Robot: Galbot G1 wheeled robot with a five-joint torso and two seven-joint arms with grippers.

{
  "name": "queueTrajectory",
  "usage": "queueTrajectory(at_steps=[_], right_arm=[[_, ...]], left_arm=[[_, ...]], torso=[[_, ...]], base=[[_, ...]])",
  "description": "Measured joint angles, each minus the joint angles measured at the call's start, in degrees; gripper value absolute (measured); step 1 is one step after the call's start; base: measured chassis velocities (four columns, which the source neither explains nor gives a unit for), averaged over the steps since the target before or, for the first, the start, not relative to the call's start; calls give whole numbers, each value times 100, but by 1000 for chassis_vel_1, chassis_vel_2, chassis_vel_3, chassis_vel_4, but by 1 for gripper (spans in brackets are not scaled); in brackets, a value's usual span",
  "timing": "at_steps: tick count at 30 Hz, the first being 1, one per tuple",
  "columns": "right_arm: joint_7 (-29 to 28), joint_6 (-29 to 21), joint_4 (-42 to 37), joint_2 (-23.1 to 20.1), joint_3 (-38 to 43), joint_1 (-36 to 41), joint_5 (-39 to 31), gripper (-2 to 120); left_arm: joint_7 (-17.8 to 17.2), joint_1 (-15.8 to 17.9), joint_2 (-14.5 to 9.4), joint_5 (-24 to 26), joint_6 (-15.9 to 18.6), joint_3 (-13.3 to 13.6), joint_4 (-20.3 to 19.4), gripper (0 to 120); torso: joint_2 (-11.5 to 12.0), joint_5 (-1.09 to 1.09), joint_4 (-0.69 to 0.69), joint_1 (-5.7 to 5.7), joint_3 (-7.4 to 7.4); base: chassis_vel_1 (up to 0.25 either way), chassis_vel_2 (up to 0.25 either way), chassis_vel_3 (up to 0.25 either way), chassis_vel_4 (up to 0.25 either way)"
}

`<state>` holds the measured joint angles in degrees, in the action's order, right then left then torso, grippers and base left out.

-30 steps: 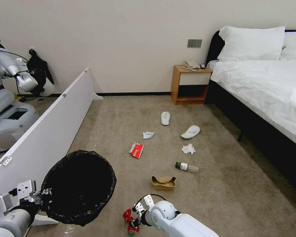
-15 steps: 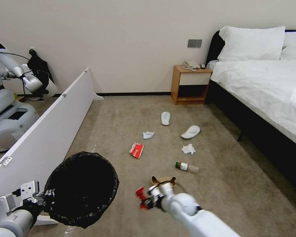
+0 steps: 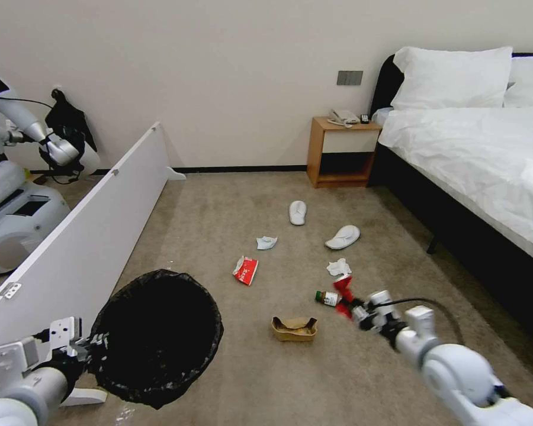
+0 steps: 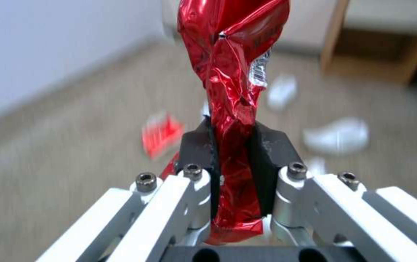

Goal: Pick up the trash bin, then pick up the garbage from the floor and place it into the trash bin.

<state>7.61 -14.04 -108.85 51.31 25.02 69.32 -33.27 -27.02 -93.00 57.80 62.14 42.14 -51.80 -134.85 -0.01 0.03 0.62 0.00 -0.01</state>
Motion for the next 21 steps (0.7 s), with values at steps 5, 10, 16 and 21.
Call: queueTrajectory(at_steps=[5,10,16,21], right_arm=[[68,863,-257,-19,-116,-285,-219,13],[195,1250,-660,-125,-430,-663,-969,13],[248,1548,-772,-135,-1088,-1359,-1577,13],[264,1608,-732,-58,-1536,-1808,-1821,13]], left_arm=[[-16,39,-138,-26,0,143,16,2],[3,66,-251,-53,-1,294,60,2],[11,106,-307,-51,-1,456,80,2],[15,148,-346,-52,-1,525,72,2]], torso=[[0,-3,-2,0,0],[0,-4,0,0,0],[0,-5,0,0,1],[0,-4,1,0,1]], base=[[0,0,0,0],[0,0,0,0],[0,0,0,0],[0,0,0,0]])
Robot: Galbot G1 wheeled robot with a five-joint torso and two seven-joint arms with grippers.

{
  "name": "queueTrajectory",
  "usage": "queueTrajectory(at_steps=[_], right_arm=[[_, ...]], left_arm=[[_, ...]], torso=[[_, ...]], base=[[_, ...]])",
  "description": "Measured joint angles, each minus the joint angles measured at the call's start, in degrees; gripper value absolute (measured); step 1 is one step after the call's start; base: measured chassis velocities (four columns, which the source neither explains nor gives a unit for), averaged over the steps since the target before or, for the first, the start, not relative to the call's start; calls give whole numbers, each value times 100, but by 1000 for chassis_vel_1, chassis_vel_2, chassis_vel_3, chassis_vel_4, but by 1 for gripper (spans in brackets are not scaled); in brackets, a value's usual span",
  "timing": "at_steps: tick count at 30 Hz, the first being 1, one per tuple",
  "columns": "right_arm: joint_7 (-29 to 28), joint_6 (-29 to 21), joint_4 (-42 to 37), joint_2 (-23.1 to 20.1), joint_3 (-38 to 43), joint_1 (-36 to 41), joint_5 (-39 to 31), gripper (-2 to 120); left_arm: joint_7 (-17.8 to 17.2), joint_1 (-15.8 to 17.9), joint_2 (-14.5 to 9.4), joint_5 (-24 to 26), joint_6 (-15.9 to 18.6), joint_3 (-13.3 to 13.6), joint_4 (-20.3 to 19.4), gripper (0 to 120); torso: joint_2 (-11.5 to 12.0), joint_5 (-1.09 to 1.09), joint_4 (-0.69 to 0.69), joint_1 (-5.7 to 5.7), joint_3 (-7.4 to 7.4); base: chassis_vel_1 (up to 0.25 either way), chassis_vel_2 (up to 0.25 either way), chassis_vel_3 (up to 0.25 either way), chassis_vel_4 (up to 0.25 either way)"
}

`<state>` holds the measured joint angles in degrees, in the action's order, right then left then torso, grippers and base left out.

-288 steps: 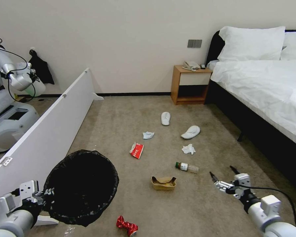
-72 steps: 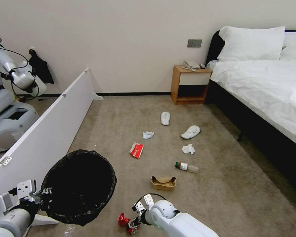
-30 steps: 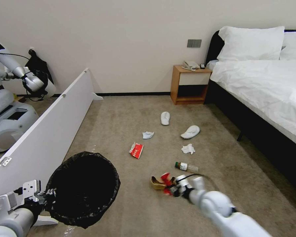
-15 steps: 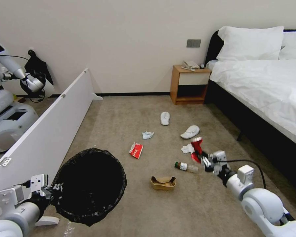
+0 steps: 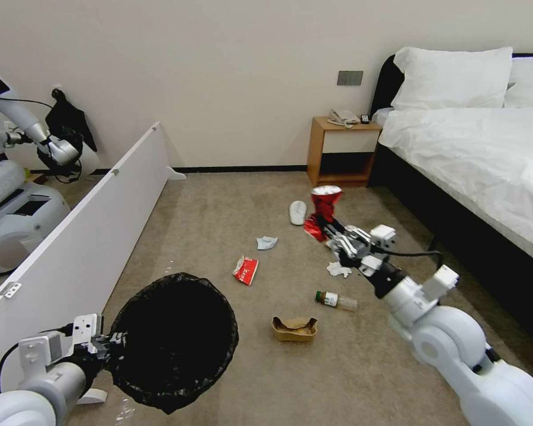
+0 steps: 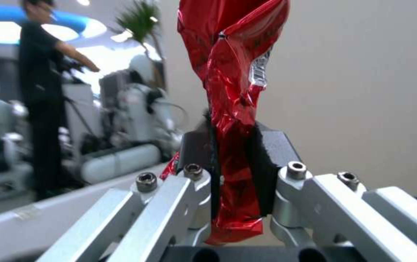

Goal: Pick up the trash bin, then pick up the garbage from the floor and place it into the trash bin.

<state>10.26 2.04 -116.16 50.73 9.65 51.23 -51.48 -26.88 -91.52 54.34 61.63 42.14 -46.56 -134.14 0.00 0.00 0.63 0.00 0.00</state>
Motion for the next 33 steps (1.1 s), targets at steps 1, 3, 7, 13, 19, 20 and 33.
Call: queueTrajectory(at_steps=[1,3,7,13,19,20,33], right_arm=[[10,50,51,87,-356,-389,-130,13],[23,75,110,152,-557,-637,-161,13],[51,96,243,369,-1135,-1266,-274,13],[213,152,428,603,-1974,-1758,-411,13],[324,138,636,838,-2777,-2193,-543,13],[324,138,636,838,-2777,-2193,-543,13],[83,-447,531,770,-4188,-2704,-610,13]], left_arm=[[1,23,-30,0,0,22,5,2],[1,28,-41,0,-1,25,15,2],[4,-12,-41,-14,0,25,11,2],[52,-94,26,-73,0,19,-31,2],[68,-95,34,-63,0,16,-32,2],[68,-95,34,-63,0,16,-32,2],[111,-62,-78,159,0,-109,19,2]], torso=[[0,0,-2,0,0],[0,-1,-2,0,0],[1,-1,-3,0,0],[1,-1,-2,0,0],[1,-1,-1,0,0],[1,-1,-1,0,0],[1,0,0,0,0]], base=[[0,0,0,0],[0,0,0,0],[0,0,0,0],[0,0,0,0],[0,0,0,0],[0,0,0,0],[0,0,0,0]])
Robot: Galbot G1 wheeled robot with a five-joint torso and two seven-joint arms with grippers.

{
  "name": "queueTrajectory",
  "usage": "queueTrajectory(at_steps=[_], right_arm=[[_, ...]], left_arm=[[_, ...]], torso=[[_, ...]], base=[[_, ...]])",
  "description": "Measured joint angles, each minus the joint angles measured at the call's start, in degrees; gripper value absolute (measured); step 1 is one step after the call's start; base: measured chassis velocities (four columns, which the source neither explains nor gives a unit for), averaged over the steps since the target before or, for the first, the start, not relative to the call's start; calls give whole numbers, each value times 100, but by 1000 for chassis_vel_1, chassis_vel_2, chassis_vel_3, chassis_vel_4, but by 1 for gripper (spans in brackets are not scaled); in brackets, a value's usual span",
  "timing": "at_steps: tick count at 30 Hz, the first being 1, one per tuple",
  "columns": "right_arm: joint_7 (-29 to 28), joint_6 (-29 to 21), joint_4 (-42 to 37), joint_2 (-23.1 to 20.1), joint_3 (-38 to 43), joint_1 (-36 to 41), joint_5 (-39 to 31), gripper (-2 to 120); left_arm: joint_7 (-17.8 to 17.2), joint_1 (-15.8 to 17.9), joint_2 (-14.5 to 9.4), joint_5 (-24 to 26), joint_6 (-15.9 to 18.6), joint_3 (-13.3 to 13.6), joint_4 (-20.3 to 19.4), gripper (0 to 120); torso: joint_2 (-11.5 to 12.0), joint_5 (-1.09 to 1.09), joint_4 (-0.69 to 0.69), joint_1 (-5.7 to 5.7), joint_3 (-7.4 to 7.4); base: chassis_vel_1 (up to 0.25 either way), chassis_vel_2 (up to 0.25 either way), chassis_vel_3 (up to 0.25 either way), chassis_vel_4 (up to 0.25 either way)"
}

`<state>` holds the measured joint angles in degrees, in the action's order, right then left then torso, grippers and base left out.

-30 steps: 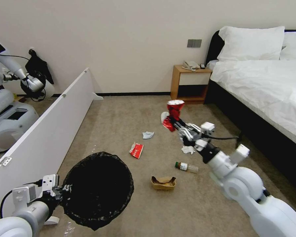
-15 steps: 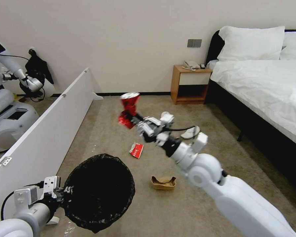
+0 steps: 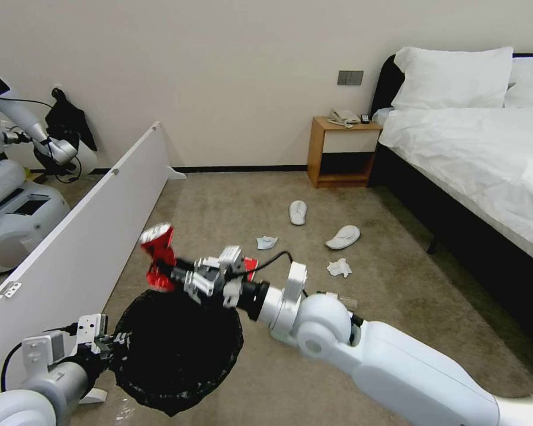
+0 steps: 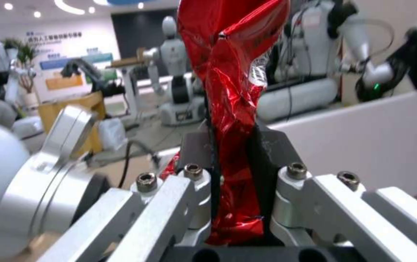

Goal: Pick up the trash bin, then pick up the garbage from the floor and place it into the trash bin.

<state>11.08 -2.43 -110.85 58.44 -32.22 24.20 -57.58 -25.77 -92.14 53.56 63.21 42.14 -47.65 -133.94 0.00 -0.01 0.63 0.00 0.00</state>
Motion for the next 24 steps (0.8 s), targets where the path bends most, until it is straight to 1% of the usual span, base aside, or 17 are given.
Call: queueTrajectory(at_steps=[5,6,15,24], right_arm=[[-54,-118,-88,-68,-106,-25,-65,13],[-67,-136,-102,-92,-126,-38,-73,13],[-112,-179,-184,-260,-135,30,-63,13],[-211,-207,-106,-311,-65,134,108,13]], left_arm=[[1,0,0,15,0,-9,20,2],[3,2,0,29,0,-14,23,2],[3,-16,-27,100,0,-71,38,2],[1,-66,-42,111,0,-73,27,2]], torso=[[0,0,0,0,0],[0,0,-2,0,0],[0,1,0,0,0],[0,1,-1,0,0]], base=[[0,0,0,0],[0,0,0,0],[0,0,0,0],[0,0,0,0]])
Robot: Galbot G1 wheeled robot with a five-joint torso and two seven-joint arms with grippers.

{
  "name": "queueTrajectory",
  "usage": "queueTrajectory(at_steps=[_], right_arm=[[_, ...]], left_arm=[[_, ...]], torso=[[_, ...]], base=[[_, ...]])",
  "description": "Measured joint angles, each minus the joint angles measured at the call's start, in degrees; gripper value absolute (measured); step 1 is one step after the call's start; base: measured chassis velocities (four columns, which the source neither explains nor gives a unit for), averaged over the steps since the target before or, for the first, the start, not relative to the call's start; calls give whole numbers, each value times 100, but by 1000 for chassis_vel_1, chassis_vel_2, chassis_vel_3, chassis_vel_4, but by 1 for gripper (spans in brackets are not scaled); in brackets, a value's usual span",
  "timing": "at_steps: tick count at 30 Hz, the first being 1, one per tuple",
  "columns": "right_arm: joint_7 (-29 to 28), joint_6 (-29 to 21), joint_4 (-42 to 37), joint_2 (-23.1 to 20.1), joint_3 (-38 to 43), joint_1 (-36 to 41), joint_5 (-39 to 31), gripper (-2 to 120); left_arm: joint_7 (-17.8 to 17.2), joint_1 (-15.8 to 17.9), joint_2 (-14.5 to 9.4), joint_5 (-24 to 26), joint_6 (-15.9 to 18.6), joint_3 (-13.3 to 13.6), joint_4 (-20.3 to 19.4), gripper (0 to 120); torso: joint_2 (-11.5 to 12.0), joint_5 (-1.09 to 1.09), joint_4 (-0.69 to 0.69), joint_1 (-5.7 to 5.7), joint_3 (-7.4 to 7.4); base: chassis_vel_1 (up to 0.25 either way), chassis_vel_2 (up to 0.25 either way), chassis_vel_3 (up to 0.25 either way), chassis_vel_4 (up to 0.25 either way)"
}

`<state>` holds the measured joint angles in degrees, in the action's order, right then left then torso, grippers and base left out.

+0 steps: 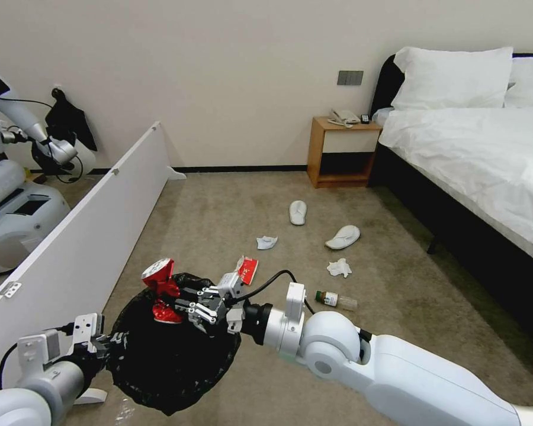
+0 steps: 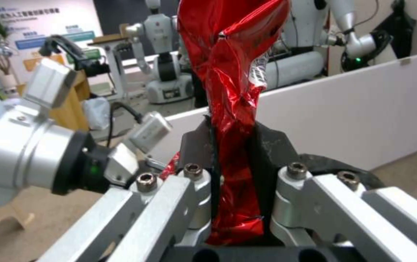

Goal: Pick up the trash bin, then pick up the garbage from the floor and place it into the trash bin.

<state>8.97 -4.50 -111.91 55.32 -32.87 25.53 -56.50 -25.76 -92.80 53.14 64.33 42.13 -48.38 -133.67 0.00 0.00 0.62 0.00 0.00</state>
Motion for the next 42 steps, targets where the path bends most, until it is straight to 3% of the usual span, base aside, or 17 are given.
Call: queueTrajectory(at_steps=[21,36,38,42], right_arm=[[-203,-158,105,-37,-126,57,343,14],[-163,-196,2,-55,-221,47,333,67],[-161,-196,-21,-56,-224,47,332,79],[-155,-196,-45,-72,-227,47,332,88]], left_arm=[[-18,-98,-6,143,0,35,-66,2],[-29,-118,-5,161,0,43,-92,2],[-30,-114,-5,163,0,42,-92,2],[-31,-107,-6,171,0,38,-89,2]], torso=[[0,0,0,0,0],[0,0,0,0,0],[0,0,0,0,0],[0,0,0,0,0]], base=[[0,0,0,0],[0,0,0,0],[0,0,0,0],[0,0,0,0]])
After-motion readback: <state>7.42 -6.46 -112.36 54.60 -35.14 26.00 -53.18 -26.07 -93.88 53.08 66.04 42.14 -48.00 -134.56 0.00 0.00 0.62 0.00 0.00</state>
